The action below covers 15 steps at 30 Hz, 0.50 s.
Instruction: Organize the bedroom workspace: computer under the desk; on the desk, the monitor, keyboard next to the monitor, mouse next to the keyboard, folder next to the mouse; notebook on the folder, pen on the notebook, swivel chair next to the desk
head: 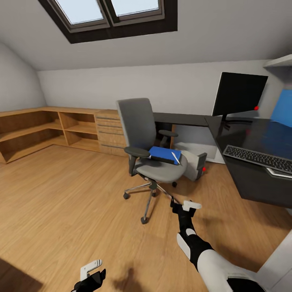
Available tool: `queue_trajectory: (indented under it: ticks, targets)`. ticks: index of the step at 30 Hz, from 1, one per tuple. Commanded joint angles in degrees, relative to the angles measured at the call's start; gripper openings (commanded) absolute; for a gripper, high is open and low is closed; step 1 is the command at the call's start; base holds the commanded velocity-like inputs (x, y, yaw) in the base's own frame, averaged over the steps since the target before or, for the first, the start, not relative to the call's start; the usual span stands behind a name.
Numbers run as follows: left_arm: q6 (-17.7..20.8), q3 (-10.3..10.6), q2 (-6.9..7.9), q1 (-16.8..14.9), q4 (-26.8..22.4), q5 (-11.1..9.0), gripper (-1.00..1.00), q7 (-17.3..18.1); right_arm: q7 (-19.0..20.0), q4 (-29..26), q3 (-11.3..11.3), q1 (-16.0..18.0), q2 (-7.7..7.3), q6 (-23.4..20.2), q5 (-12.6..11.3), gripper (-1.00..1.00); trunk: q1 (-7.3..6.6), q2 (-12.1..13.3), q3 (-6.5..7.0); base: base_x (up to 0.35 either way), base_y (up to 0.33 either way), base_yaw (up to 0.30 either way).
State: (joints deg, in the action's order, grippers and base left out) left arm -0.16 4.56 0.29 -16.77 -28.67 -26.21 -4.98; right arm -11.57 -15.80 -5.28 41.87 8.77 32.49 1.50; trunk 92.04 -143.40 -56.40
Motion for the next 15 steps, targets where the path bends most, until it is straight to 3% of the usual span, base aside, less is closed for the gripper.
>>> queue_trajectory:
  ticks: [1,6,10,15]
  targets:
    - [0.0,0.4,0.06,0.0,-0.1,-0.4,1.0,-0.5,0.1,0.2,-0.4,0.0,0.03,0.3,0.2,1.0,-0.01,0.0,-0.05,0.091,0.067,-0.011]
    - [0.0,0.4,0.06,0.0,-0.1,-0.4,1.0,-0.5,0.1,0.8,-0.4,0.0,-0.53,0.8,0.0,1.0,-0.01,0.0,-0.05,0.179,0.149,-0.005]
    - [0.0,0.4,0.06,0.0,-0.1,-0.4,1.0,-0.5,0.2,0.9,-0.7,0.0,-1.99,0.6,-0.8,1.0,-0.01,0.0,-0.05,0.227,0.195,-0.001]
    - [0.0,0.4,0.06,0.0,-0.1,-0.4,1.0,-0.5,0.5,0.9,-0.9,0.0,-3.01,0.4,-5.3,1.0,-0.01,0.0,-0.05,0.239,0.211,0.0]
